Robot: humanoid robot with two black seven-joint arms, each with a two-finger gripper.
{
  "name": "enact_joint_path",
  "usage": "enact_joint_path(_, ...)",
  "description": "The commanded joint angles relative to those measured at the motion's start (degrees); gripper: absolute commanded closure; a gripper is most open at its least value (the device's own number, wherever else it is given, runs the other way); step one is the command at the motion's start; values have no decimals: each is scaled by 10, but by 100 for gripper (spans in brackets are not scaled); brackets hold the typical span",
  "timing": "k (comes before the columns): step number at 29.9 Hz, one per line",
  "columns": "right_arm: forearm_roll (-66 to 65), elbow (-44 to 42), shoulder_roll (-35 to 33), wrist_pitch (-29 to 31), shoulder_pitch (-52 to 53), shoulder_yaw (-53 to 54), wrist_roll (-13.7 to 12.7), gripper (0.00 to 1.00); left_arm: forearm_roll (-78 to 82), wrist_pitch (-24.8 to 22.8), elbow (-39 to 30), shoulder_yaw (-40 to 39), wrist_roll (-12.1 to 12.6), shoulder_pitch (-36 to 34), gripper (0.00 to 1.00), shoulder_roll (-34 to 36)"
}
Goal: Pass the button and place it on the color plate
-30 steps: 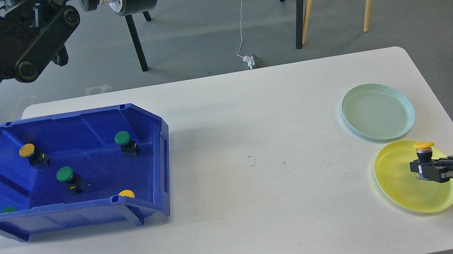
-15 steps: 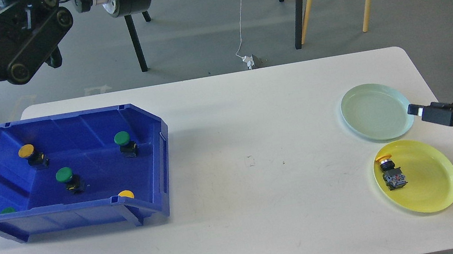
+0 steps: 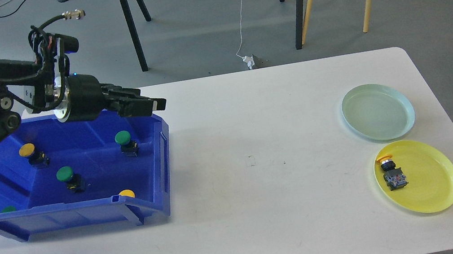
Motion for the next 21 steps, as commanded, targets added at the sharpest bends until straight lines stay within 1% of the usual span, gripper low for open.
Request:
enact_joint_path(1, 0, -34, 20, 3, 32, -2, 0, 24, 40, 0, 4, -2, 0, 40, 10, 16)
enact_joint_path(5, 0, -68, 39, 6, 86, -2, 0, 24, 45, 0, 45, -2, 0, 97, 11, 4)
enact_joint_path(8, 0, -89, 49, 8, 115, -4, 0, 24, 45, 0, 93, -1, 0, 119, 11, -33)
enact_joint_path(11, -1, -89, 50, 18, 132, -4, 0, 24, 44, 0, 155, -1, 0, 127, 11, -73)
enact_joint_path(15, -1, -93, 50, 25, 143, -4, 0, 24, 35, 15, 244, -7, 0, 126, 11, -132)
enact_joint_path(17, -1, -104, 50, 32, 156, -4, 0, 25, 31, 14, 258, -8, 0, 122, 11, -144)
enact_joint_path(21, 3, -106, 51, 41, 204, -3, 0, 25, 16, 14, 257, -5, 0, 122, 11, -143)
